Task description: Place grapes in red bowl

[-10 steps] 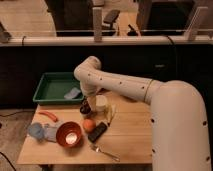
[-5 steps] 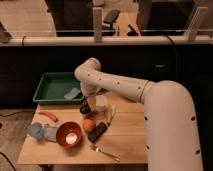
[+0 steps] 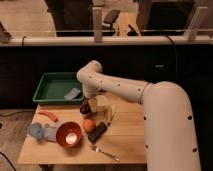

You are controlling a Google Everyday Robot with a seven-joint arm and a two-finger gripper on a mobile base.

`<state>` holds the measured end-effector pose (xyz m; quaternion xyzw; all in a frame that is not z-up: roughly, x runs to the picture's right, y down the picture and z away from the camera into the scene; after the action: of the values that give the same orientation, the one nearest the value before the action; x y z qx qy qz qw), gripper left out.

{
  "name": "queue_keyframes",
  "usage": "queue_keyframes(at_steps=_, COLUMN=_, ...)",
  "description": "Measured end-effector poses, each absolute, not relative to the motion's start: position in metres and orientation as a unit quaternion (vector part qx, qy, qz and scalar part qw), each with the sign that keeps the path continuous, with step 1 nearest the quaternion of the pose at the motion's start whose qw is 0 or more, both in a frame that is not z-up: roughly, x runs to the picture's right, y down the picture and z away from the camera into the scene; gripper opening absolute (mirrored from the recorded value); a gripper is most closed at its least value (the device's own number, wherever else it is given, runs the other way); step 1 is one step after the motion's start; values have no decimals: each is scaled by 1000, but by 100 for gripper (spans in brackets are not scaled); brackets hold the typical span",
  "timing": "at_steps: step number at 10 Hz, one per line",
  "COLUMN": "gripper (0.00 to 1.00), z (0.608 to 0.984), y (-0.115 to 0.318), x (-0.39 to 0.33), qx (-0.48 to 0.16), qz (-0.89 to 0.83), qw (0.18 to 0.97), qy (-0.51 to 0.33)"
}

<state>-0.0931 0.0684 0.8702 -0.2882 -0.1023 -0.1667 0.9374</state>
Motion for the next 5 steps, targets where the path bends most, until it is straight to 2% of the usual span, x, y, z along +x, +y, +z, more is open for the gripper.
queue_keyframes(at_steps=1, gripper=57, z=872, y=70, x=-93, qx=-290, qz=-166, qw=937, qy=-102)
queue_keyframes(at_steps=3, gripper=33, z=875, y=74, x=-92, qx=-296, qz=-162, qw=936, qy=-102)
queue_keyframes(at_steps=5, gripper=15, z=876, y=76, x=-90, qx=-297, qz=-158, qw=936, qy=-103)
